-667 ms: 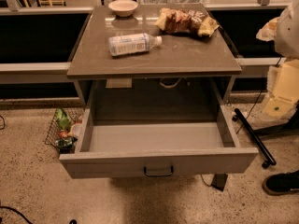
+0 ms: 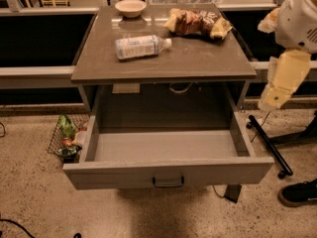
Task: Place blue plastic bottle into top drawer
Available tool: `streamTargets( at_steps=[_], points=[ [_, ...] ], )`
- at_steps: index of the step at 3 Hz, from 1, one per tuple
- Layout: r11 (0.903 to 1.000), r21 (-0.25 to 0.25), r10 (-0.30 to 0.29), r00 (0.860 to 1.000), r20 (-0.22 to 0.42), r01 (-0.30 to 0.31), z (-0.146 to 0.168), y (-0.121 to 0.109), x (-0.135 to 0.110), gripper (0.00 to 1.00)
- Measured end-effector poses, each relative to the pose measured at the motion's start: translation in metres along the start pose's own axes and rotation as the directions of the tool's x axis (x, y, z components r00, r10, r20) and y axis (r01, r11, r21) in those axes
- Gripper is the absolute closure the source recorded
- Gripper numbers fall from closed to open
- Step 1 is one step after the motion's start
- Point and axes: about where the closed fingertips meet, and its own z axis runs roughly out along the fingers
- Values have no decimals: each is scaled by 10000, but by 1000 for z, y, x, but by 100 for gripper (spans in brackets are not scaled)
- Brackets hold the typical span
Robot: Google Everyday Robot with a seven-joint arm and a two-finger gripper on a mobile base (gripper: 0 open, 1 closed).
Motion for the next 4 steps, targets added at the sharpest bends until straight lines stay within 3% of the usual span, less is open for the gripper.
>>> streamTargets(
  at_steps=[1,2,3,4],
  points=[
    [9982,365,-507,9957,777,480,34,-61,-38,0],
    [9973,513,-601,9859,1565,527,60,-96,-68,0],
    [9973,512,-602,9858,1565,527,60,-96,-68,0],
    [9929,665,-1100,9721,2074,982,76,-114,-87,0]
  ],
)
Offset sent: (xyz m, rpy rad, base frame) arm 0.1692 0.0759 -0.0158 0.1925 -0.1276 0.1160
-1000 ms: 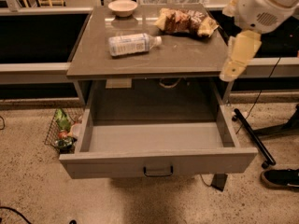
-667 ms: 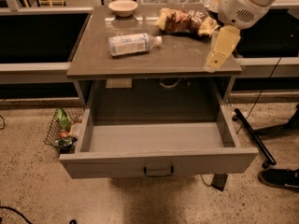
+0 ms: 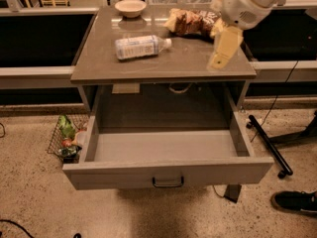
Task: Place blue plastic bottle into top drawer
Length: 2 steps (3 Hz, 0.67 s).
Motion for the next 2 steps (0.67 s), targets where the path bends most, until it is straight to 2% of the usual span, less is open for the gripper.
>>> streamTargets(
  at_steps=[1,2],
  points=[
    [9975,141,-698,9943,804,689,35,-35,-27,0],
    [9946,295,-1028,9805,1675,992,70,-74,-59,0]
  ],
)
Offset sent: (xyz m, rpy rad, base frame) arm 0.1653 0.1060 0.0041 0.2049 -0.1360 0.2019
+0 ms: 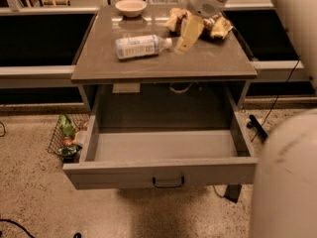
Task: Place blue plastic bottle into top drawer
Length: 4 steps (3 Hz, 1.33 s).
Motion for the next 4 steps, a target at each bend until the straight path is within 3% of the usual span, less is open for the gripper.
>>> streamTargets(
  at_steps=[1,2,3,4],
  points=[
    [9989,156,435,9953,862,-450,32,-30,-14,0],
    [9901,-63,1395,9756,1695,-1404,66,-45,-27,0],
    [9806,-872,1910,9554,2252,-1755,104,-40,-41,0],
    [9795,-942,1954,9535,2294,-1781,109,-39,-40,0]
  ],
)
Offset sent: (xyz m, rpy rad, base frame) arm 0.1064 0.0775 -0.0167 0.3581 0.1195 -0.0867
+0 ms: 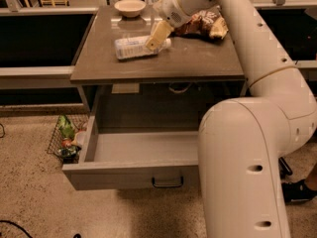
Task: Place blue plastic bottle into top drawer
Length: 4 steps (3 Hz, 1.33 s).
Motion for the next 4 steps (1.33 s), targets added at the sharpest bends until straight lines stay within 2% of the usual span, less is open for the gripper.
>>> streamTargets(
  at_steps=[1,2,4],
  points=[
    [9999,29,113,9999,-59,-113,13,-1,3,0],
    [9997,43,256,9996,121,-256,44,-2,7,0],
    [9980,162,603,9958,685,-615,79,-4,16,0]
  ],
)
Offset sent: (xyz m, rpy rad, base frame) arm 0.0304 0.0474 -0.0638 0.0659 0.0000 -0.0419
